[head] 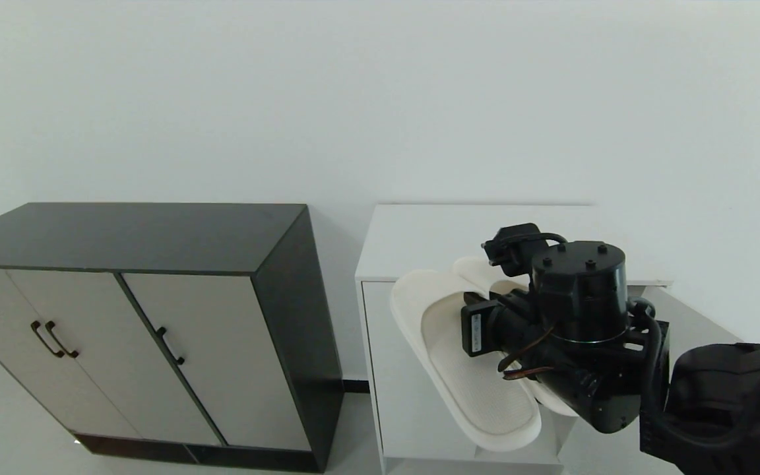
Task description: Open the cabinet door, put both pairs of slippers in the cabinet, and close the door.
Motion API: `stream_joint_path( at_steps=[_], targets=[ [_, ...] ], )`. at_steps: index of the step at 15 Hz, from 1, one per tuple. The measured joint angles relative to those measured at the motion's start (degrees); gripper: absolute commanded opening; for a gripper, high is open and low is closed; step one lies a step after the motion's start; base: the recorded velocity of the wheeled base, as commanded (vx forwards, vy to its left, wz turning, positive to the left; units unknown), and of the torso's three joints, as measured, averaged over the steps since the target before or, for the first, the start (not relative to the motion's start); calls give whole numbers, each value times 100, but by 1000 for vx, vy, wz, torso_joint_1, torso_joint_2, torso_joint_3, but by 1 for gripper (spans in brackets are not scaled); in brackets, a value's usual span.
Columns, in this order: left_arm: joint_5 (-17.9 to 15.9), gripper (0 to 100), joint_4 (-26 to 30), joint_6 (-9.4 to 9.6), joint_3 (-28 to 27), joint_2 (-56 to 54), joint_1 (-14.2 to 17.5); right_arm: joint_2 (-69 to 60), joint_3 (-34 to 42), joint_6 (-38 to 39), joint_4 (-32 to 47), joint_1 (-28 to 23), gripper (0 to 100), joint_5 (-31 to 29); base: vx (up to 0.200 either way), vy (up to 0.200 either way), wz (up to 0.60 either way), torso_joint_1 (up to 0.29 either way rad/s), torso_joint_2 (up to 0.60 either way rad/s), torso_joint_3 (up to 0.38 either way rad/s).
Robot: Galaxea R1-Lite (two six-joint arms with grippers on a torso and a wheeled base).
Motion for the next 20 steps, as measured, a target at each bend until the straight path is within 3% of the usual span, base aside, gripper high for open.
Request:
stream_joint_path(
  at_steps=[4, 20],
  targets=[
    [5, 0, 0, -13, 0, 0, 2, 22, -4, 0, -5, 13, 0, 5, 0, 0, 0, 0, 0, 0],
    [0, 0, -2, -13, 0, 0, 2, 9, 77, -6, -11, 28, 0, -15, 0, -200, 0, 4, 3, 3]
  ],
)
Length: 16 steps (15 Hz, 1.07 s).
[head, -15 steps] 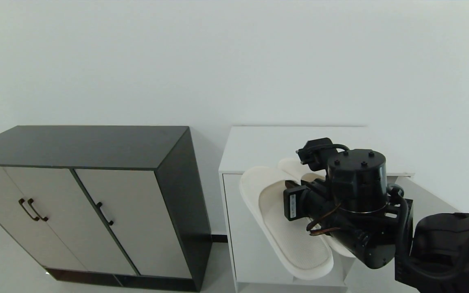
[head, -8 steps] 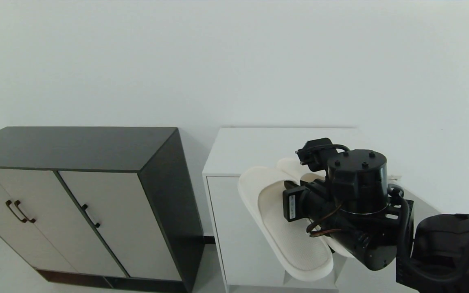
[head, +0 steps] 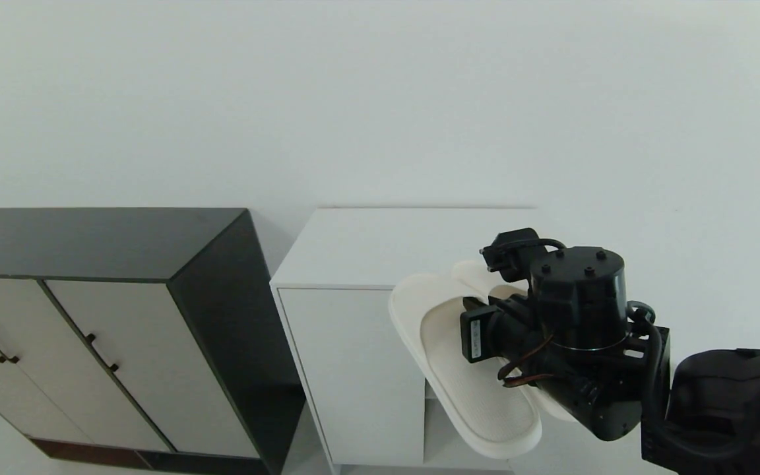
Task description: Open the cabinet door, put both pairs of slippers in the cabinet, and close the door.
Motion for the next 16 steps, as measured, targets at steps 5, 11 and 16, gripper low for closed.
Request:
stream_joint_path(
  at_steps=[5, 11, 16],
  targets=[
    [-5, 0, -2, 7, 0, 0, 6, 2, 59, -5, -16, -9, 0, 4, 0, -80, 0, 0, 1, 0],
    [0, 0, 2, 7, 0, 0, 1, 11, 301, -319, -410, -15, 0, 26, 0, 0, 0, 0, 0, 0],
    [-2, 0, 0, 9, 0, 0, 1, 35, 640, -490, -957, -4, 0, 291, 0, 0, -240, 0, 2, -1]
  ],
)
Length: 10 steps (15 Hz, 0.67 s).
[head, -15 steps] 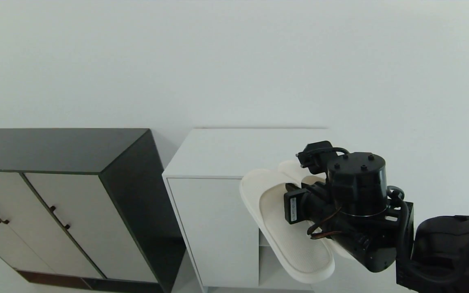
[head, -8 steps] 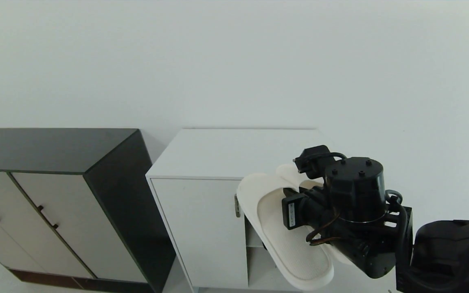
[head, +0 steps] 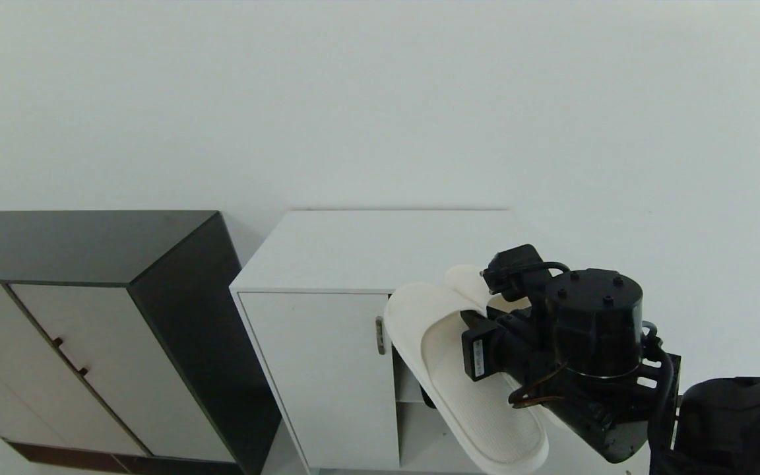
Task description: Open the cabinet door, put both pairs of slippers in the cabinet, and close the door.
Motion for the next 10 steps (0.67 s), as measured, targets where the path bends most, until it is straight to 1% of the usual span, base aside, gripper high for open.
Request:
stream_joint_path(
  at_steps=[5, 10],
  targets=[
    [-6, 0, 0, 7, 0, 0, -9, 105, 177, -172, -439, 4, 0, 54, 0, 0, 0, 0, 0, 0],
    [-6, 0, 2, 7, 0, 0, 2, 150, 243, -145, -458, -7, 0, 235, 0, 0, 0, 0, 0, 0]
  ],
)
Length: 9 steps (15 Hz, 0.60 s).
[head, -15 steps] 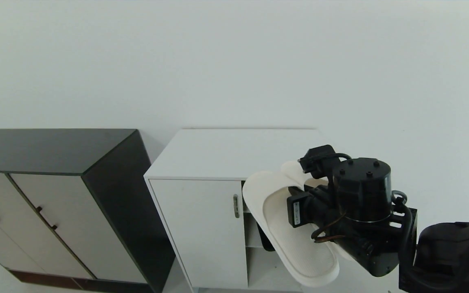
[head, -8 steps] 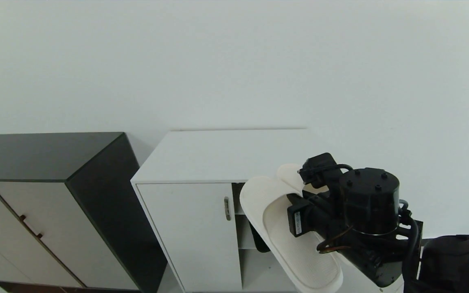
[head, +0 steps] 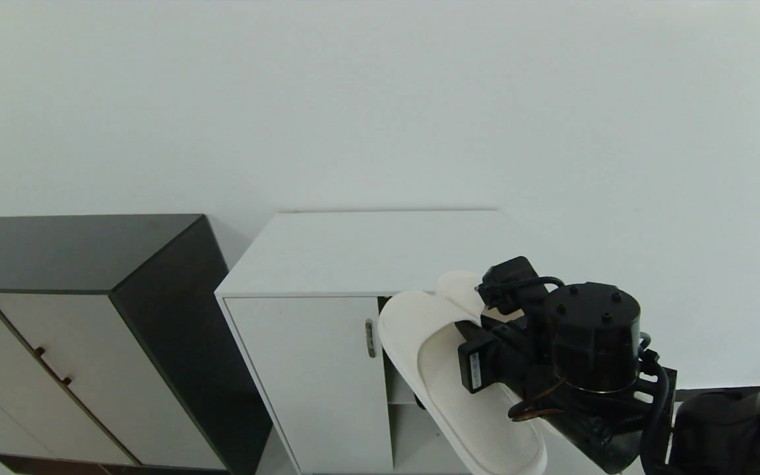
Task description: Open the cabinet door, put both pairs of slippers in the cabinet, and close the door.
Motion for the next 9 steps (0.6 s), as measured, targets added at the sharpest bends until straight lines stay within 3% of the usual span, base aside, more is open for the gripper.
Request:
stream_joint_path(
  at_steps=[4, 9],
  targets=[
    [0, 0, 0, -2, 0, 0, -6, 7, 101, -13, -185, 7, 0, 145, 0, 0, 0, -153, 349, 195],
    [-2, 0, 0, 0, 0, 0, -6, 10, 157, -24, -245, 13, 0, 152, 0, 0, 0, -218, 542, 304]
  ],
)
